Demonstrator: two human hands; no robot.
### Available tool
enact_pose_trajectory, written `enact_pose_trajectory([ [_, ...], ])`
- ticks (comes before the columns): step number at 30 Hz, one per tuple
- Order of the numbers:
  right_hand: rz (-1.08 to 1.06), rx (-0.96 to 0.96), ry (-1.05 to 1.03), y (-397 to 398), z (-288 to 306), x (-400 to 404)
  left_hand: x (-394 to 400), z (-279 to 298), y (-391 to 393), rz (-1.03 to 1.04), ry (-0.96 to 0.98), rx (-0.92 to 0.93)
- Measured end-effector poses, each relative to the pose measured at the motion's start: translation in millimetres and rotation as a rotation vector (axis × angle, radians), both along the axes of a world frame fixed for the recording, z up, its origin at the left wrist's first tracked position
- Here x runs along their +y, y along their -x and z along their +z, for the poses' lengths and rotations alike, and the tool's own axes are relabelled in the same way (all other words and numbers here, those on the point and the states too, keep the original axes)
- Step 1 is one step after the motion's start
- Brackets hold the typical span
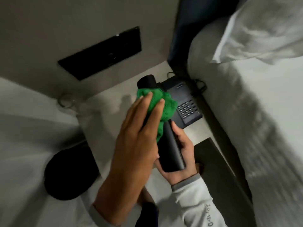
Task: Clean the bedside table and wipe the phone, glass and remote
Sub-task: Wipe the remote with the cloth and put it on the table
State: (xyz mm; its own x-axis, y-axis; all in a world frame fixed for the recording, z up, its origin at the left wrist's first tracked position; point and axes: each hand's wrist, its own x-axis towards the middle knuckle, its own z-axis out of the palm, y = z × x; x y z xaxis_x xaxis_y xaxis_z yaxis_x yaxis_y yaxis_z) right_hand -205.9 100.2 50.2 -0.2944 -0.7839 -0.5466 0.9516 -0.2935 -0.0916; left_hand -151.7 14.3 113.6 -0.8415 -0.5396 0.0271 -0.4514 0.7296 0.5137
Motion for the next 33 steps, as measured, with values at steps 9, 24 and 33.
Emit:
enact_pose_trajectory([
  [9, 0.204, 0.181, -0.173, -33, -11, -54, 19, -11, -92, 0.070, -0.182, 0.021],
  [24, 0.596, 0.269, -0.128, -31, -54, -60, -99, -17, -93, 0.372, -0.030, 0.064],
  [33, 0.364, 0.213, -0.154, -31, -45, -51, -73, -50, -50, 0.070, -0.106, -0.261],
])
